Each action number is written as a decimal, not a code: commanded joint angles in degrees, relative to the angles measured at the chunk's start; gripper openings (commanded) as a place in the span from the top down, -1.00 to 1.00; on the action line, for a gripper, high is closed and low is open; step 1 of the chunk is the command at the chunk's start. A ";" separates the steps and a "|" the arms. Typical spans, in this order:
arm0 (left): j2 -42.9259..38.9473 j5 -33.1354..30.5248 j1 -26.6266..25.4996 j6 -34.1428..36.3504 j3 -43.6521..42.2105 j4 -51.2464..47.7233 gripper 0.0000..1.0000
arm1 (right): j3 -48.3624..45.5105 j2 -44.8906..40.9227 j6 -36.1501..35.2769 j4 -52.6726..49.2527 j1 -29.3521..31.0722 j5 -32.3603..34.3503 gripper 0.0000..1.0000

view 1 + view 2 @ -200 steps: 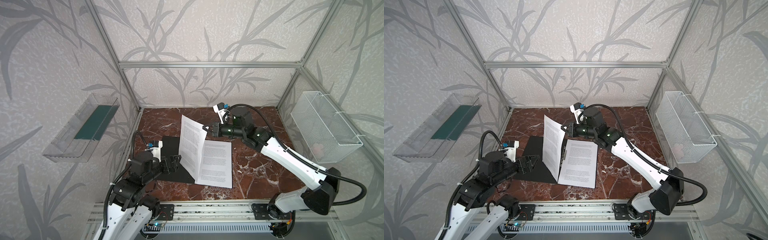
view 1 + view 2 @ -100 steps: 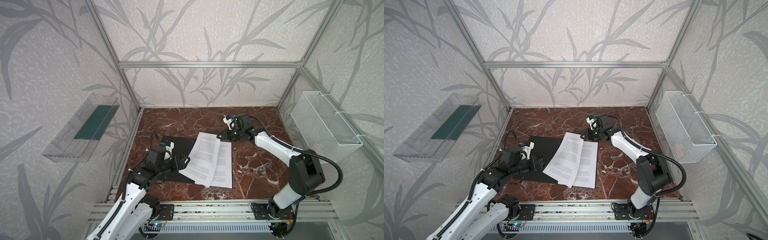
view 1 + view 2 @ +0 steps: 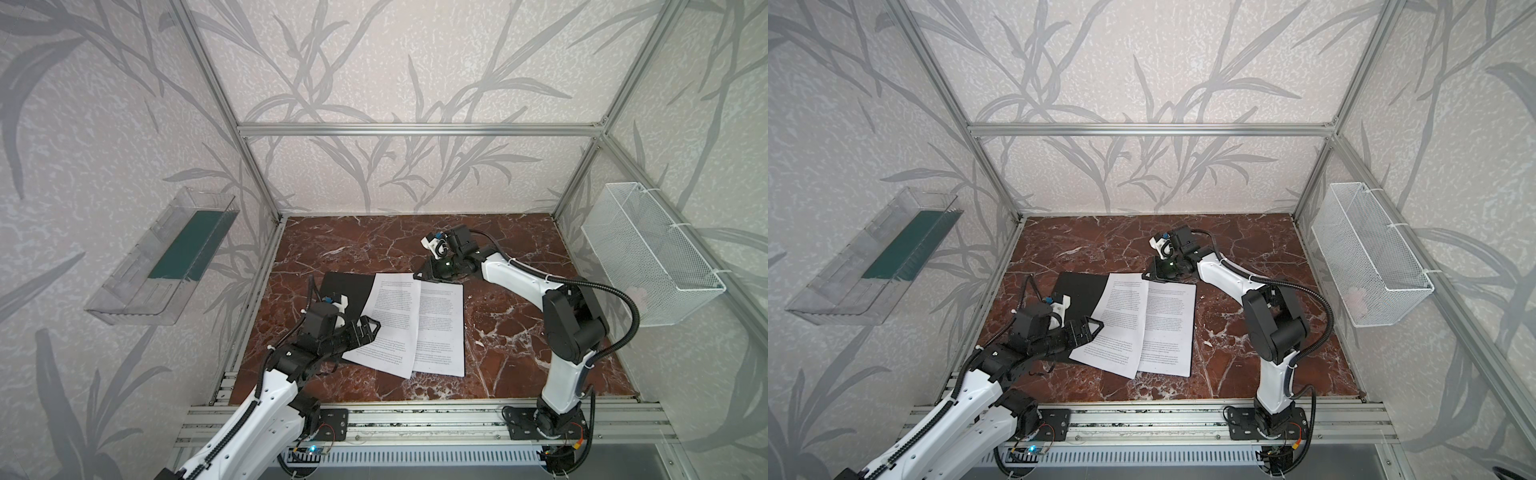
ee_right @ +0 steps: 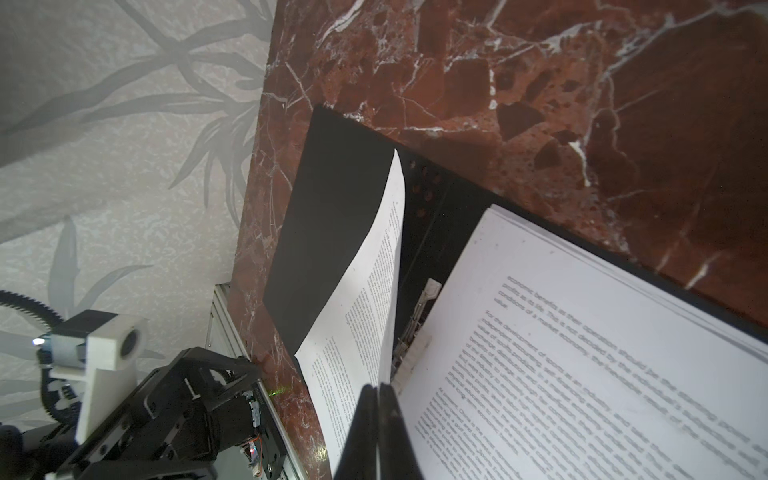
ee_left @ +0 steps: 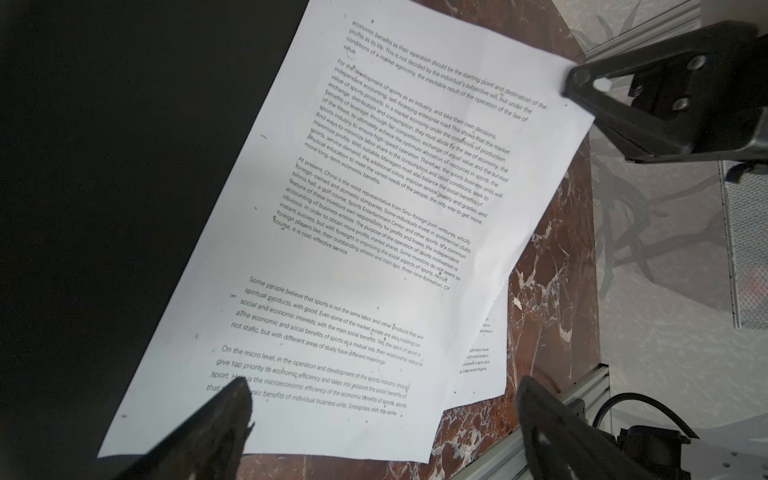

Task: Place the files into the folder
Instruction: 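Hold the sheet with the right gripper while the left gripper grasps its nearer edge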

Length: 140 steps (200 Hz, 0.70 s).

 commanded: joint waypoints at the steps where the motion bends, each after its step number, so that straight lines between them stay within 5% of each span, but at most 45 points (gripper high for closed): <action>1: 1.44 -1.11 -0.11 -1.67 -1.39 3.25 -0.98 | 3.14 3.04 -0.78 -1.26 -0.06 -1.31 1.00; 32: 3.61 -1.79 -0.11 -1.94 -3.09 6.04 -0.98 | 6.61 5.20 -1.55 -3.19 0.44 -1.36 0.94; 81: 7.13 -2.95 -0.11 -2.50 -5.44 9.07 -0.98 | 3.35 2.68 -0.20 -2.07 0.24 1.48 -0.17; 115: 7.20 -3.72 -0.11 -2.28 -6.77 9.24 -0.98 | -6.52 -4.37 1.82 2.46 0.31 5.52 -0.57; 140: 6.94 -3.94 -0.10 -2.46 -7.48 9.93 -0.98 | -14.32 -9.24 3.27 4.54 1.19 9.94 -0.67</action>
